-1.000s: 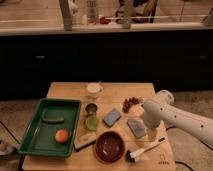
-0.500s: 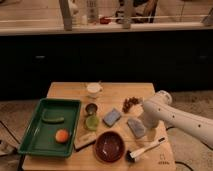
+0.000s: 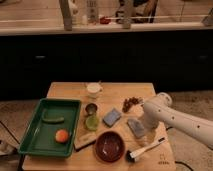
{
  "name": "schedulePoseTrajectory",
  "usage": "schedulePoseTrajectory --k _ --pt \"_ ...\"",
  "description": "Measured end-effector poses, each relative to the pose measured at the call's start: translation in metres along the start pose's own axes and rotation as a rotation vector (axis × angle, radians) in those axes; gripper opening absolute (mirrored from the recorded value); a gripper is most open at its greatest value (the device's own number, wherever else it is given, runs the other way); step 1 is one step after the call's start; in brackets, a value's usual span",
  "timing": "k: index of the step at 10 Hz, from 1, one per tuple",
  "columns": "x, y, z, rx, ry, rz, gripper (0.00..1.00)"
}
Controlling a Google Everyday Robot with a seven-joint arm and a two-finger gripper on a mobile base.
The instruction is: Place towel in paper cup
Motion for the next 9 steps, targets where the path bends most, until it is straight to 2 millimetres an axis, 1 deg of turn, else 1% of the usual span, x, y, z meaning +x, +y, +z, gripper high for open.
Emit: schedulePoseTrajectory --k 9 --pt "0.004 -0.002 0.015 -0.015 -0.009 -0.027 0.8"
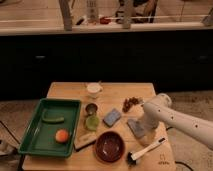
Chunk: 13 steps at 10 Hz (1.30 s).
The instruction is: Place towel in paper cup
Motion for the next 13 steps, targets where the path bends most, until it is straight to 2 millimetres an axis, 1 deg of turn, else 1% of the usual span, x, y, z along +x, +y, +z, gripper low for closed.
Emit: schedulePoseTrajectory --k 13 --pt "0.006 -0.0016 0.0092 -0.03 0.012 0.005 0.8"
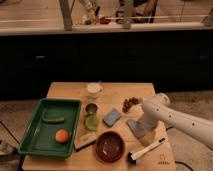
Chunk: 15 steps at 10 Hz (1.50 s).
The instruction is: Place towel in paper cup
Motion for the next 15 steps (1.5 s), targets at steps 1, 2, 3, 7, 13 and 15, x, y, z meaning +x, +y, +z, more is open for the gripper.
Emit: schedulePoseTrajectory --k 1,2,3,7,13,15 --pt "0.0006 0.0003 0.0002 -0.003 0.001 0.004 0.8" --pt "0.0008 0.0007 0.0011 -0.006 0.001 0.006 0.8" --pt "0.0012 0.0009 0.0011 -0.007 0.001 0.007 0.8" --pt "0.0024 0.0016 0.0024 -0.013 0.005 0.01 0.8" --pt "0.0036 0.0034 0.0039 -0.023 0.01 0.016 0.8" --pt "0.0041 0.0034 0.0037 -0.027 0.012 0.019 0.8"
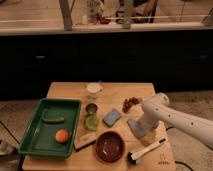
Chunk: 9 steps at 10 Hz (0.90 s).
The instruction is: Place towel in paper cup
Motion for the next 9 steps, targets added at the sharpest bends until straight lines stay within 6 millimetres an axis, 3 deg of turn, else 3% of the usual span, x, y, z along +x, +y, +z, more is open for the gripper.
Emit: schedulePoseTrajectory --k 9 --pt "0.0012 0.0024 0.0015 -0.012 0.006 0.006 0.8"
